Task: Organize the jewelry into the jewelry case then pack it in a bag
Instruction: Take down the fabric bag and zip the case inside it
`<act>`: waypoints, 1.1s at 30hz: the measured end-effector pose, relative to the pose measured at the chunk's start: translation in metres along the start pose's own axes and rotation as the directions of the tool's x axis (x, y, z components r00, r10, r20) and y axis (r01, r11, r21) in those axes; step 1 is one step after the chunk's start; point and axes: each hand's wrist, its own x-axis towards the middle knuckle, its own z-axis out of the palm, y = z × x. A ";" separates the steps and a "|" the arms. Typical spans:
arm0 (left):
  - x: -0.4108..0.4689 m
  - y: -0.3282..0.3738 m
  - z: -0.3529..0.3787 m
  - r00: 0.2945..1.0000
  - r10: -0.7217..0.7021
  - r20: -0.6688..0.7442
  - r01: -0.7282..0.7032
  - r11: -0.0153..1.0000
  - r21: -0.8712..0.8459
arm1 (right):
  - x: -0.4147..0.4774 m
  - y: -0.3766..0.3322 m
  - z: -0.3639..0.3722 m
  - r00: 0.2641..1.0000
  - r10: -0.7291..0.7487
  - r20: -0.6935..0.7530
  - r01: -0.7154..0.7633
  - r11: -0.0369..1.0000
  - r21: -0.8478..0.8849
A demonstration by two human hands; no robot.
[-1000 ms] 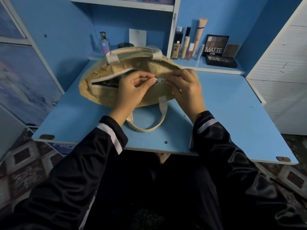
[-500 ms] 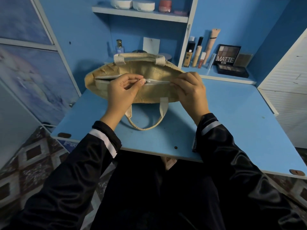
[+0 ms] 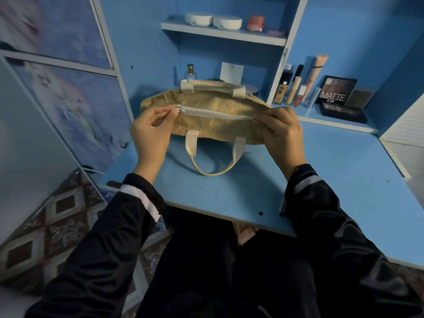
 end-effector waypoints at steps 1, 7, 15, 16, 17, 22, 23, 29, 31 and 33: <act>0.003 -0.002 -0.003 1.000 -0.019 -0.025 0.019 1.000 -0.011 | 0.000 0.001 0.000 1.000 -0.002 -0.002 0.002 1.000 -0.001; 0.018 -0.010 -0.019 0.989 -0.053 -0.140 0.053 0.999 0.000 | 0.002 0.000 0.002 1.000 -0.014 0.000 0.014 1.000 0.000; 0.023 -0.015 -0.029 0.982 -0.004 -0.190 0.026 0.993 0.114 | 0.000 0.001 0.005 0.999 -0.040 0.019 0.041 0.999 -0.022; 0.023 -0.014 -0.029 0.981 0.010 -0.194 0.016 0.991 0.132 | 0.000 0.002 0.005 0.999 -0.049 0.022 0.049 0.998 -0.029; 0.023 -0.014 -0.029 0.980 0.027 -0.195 0.002 0.989 0.149 | -0.001 0.003 0.005 0.998 -0.054 0.025 0.055 0.998 -0.036; 0.026 -0.014 -0.033 0.988 0.117 -0.101 -0.089 0.965 0.246 | 0.000 0.005 0.005 0.998 -0.054 0.011 0.054 0.998 -0.045; 0.026 -0.015 -0.033 0.988 0.131 -0.081 -0.106 0.961 0.256 | 0.000 0.004 0.005 0.998 -0.056 0.012 0.057 0.997 -0.047; 0.029 -0.015 -0.033 0.982 0.183 -0.047 -0.164 0.950 0.267 | -0.001 0.004 0.006 0.998 -0.062 0.006 0.062 0.997 -0.043; 0.030 -0.015 -0.033 0.977 0.212 -0.037 -0.193 0.939 0.283 | 0.000 0.005 0.005 0.998 -0.070 0.005 0.070 0.997 -0.041; 0.030 -0.018 -0.034 0.967 0.255 -0.025 -0.235 0.920 0.313 | -0.001 0.005 0.005 0.997 -0.076 0.009 0.076 0.996 -0.038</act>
